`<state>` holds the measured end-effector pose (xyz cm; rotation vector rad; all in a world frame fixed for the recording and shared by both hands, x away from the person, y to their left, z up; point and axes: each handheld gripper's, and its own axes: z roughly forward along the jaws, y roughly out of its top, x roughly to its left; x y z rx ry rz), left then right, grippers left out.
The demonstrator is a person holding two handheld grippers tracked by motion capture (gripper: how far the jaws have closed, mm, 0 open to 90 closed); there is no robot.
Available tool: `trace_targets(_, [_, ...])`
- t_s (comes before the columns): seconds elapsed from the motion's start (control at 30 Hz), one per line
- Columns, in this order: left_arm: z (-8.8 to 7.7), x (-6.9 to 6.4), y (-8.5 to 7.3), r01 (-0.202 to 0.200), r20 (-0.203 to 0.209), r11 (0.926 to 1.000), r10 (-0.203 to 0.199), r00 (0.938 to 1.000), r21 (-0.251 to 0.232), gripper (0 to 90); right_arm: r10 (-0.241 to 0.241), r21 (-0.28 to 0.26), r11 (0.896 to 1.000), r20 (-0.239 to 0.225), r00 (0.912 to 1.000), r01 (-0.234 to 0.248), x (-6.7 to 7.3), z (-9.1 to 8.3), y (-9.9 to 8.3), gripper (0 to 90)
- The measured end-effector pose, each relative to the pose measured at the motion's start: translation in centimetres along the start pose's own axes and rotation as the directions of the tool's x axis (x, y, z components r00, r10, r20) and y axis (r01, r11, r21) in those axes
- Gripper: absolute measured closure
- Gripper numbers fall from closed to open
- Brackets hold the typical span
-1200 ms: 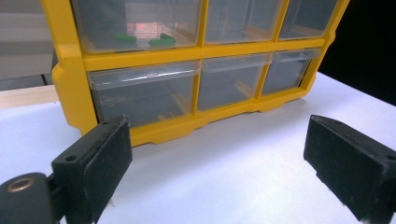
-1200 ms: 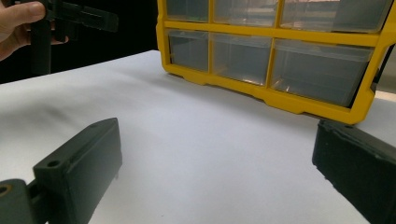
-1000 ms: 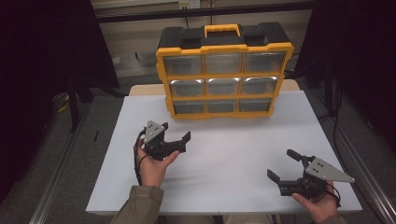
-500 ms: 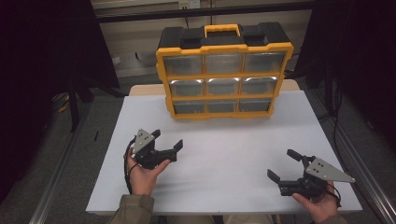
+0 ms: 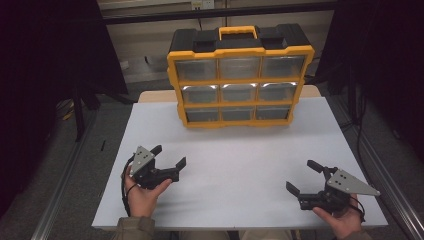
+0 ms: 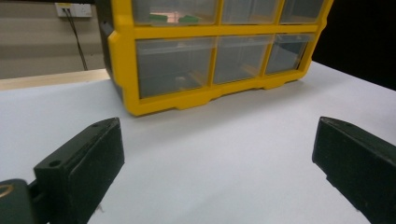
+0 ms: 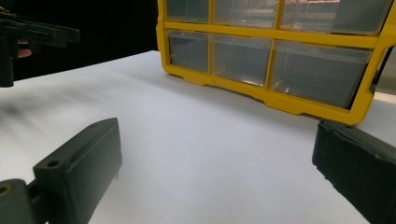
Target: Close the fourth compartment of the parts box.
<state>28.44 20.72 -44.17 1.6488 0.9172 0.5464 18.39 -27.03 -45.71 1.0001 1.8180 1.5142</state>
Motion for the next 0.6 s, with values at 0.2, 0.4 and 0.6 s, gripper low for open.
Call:
trace_targets(0.2, [-1.3, 0.7, -0.6, 0.014, -0.007, 0.9999, -0.014, 0.9999, -0.006, 1.3, 0.002, -0.003, 1.000, -0.001, 1.0000, -0.002, 0.0, 0.0, 0.0, 1.5])
trace_targets(0.4, [-2.4, 1.0, -1.0, -0.012, -0.027, 0.9999, 0.012, 0.9996, 0.005, 0.8, -0.009, -0.001, 1.000, -0.003, 1.0000, 0.009, 0.0, 0.1, 0.0, 1.5])
trace_targets(0.6, [-3.0, 1.2, -1.3, 0.004, -0.026, 1.0000, -0.004, 0.9997, -0.003, 0.3, -0.012, -0.002, 1.000, -0.005, 0.9999, 0.012, 0.0, 0.1, 0.0, 1.5])
